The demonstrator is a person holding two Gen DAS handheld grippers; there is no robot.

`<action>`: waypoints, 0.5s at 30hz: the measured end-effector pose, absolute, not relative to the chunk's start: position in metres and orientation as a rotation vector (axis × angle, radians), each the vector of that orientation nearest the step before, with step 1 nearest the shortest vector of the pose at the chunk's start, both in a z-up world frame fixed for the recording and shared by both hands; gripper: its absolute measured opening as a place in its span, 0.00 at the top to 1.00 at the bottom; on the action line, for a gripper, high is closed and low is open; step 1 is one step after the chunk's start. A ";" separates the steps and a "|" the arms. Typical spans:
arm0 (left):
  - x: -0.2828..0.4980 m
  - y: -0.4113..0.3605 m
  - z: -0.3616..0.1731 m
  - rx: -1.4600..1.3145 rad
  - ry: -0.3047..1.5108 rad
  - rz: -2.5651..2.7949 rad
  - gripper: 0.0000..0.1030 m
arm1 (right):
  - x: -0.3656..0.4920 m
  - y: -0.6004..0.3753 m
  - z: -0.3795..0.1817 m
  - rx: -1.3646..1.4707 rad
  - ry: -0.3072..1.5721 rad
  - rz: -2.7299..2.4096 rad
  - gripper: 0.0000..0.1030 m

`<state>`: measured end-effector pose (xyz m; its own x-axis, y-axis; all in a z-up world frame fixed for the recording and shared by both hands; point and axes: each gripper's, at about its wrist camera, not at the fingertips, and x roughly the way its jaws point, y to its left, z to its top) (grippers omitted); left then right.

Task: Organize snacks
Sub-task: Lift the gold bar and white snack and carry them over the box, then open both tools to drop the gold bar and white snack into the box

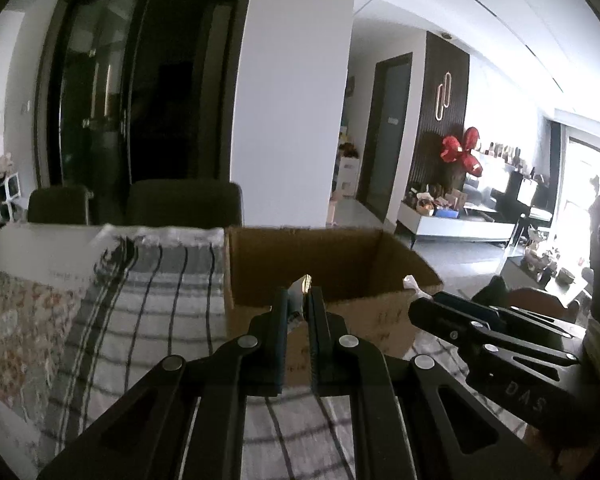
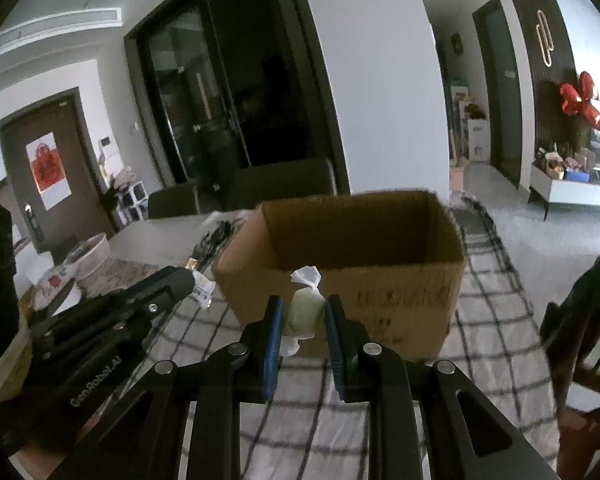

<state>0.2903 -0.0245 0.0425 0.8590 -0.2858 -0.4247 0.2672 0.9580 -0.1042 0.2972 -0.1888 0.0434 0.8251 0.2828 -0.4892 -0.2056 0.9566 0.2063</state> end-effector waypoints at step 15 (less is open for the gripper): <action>0.364 -0.053 0.058 0.007 0.470 -0.324 0.90 | 0.355 -0.203 0.067 0.074 0.506 0.228 0.78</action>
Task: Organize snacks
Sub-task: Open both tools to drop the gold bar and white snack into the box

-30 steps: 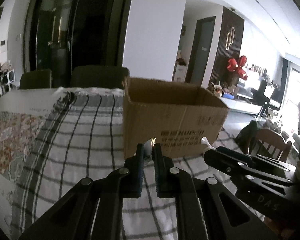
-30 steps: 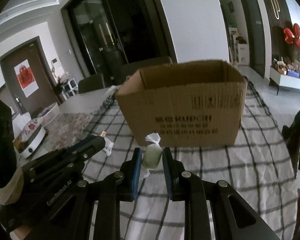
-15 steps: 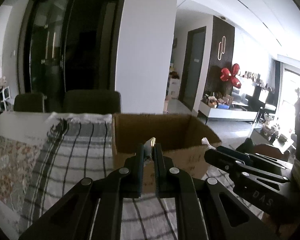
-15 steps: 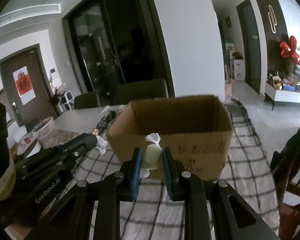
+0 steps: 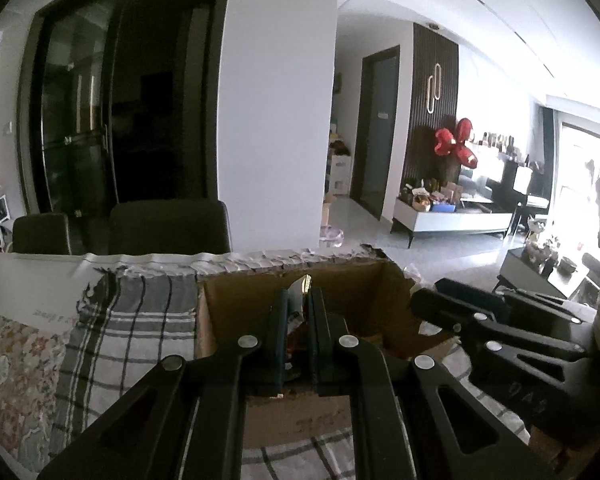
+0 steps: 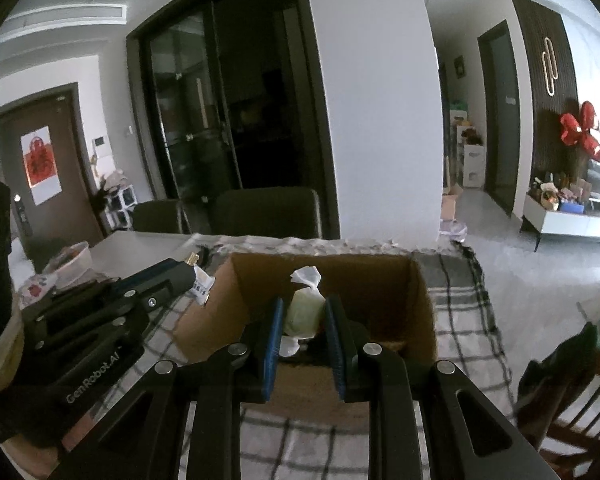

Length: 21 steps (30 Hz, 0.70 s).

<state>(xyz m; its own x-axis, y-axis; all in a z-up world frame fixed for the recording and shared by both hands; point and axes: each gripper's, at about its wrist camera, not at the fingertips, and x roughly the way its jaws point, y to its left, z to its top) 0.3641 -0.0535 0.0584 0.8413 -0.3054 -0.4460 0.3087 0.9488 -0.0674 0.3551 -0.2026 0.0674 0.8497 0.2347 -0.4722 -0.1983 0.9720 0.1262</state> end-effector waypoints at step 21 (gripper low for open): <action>0.342 -0.041 0.055 0.034 0.523 -0.200 0.47 | 0.345 -0.216 0.062 0.069 0.535 0.128 0.53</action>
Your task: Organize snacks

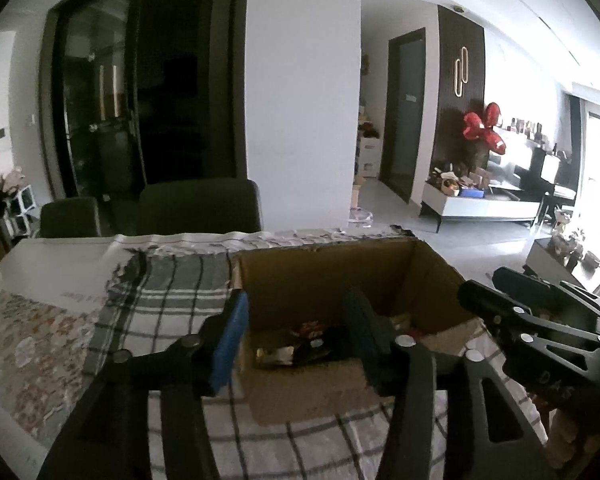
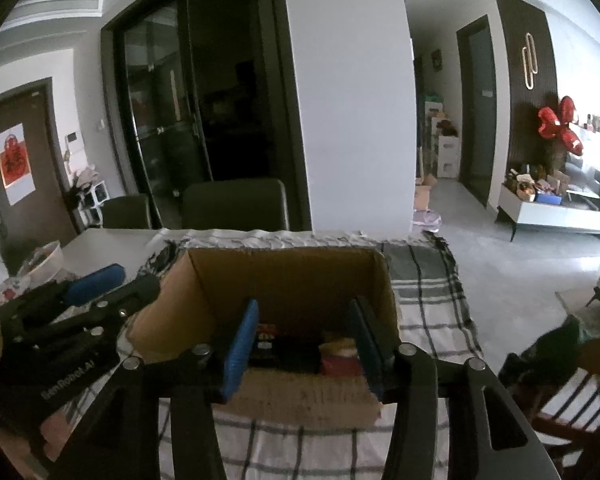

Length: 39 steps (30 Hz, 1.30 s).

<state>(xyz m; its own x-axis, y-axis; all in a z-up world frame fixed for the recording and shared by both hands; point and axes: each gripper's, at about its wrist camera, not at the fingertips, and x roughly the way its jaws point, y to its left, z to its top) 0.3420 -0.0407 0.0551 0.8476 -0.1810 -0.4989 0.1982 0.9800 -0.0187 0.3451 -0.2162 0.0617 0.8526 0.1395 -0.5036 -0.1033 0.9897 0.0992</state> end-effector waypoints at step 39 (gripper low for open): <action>0.074 -0.009 0.041 0.106 0.439 -0.092 0.05 | 0.089 -0.197 0.043 0.032 0.493 0.082 0.32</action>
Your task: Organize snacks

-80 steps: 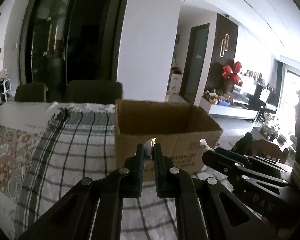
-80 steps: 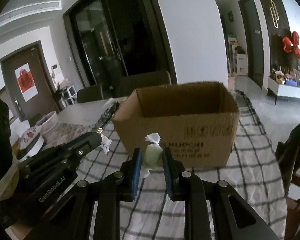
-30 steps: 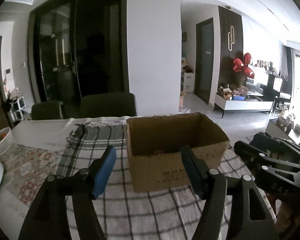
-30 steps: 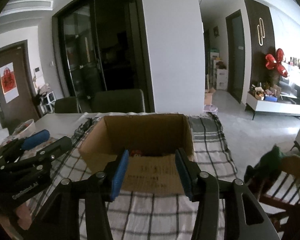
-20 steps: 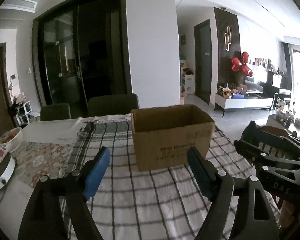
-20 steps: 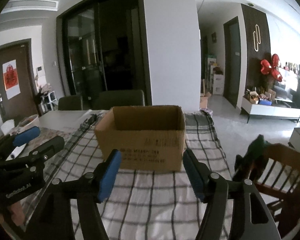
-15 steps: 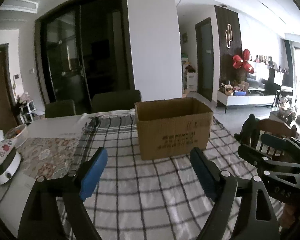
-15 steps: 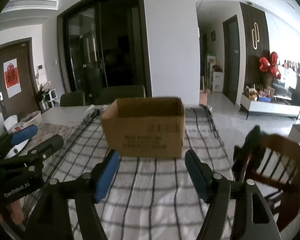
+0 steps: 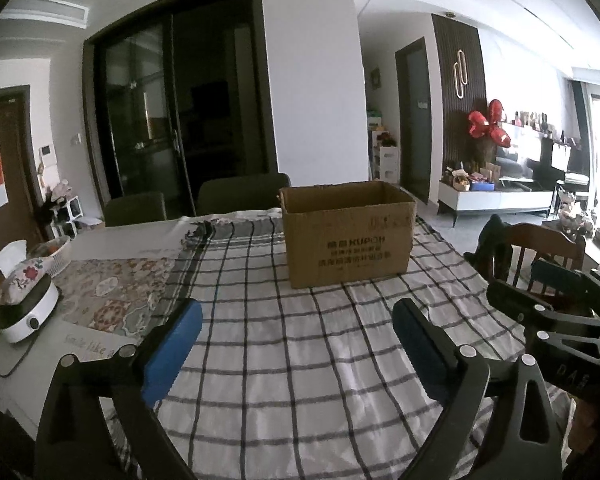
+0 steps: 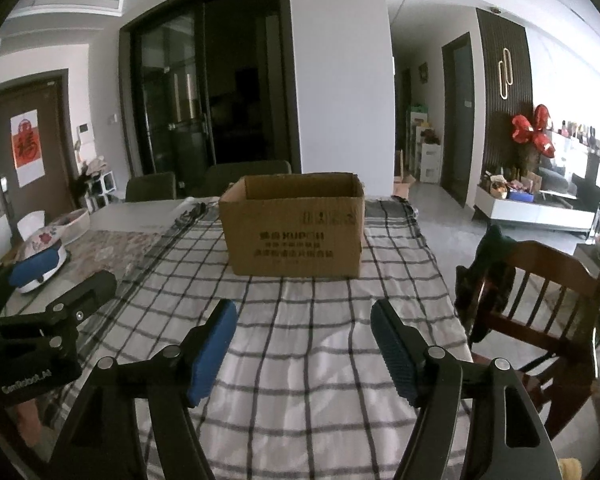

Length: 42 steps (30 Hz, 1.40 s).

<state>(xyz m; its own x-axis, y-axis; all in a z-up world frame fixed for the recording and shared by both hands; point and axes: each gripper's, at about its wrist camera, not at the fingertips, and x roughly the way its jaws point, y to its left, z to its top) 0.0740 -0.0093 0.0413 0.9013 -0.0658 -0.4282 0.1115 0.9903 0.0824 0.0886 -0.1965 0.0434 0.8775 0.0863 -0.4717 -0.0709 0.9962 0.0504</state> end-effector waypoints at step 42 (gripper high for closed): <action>0.039 -0.011 0.049 0.111 0.408 -0.065 0.00 | 0.046 -0.196 0.051 0.029 0.445 0.087 0.32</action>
<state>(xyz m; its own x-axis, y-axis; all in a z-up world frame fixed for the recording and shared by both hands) 0.0392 -0.0113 0.0489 0.9158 -0.0409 -0.3996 0.0853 0.9919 0.0941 0.0463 -0.1964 0.0507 0.8989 0.0908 -0.4286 -0.0781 0.9958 0.0473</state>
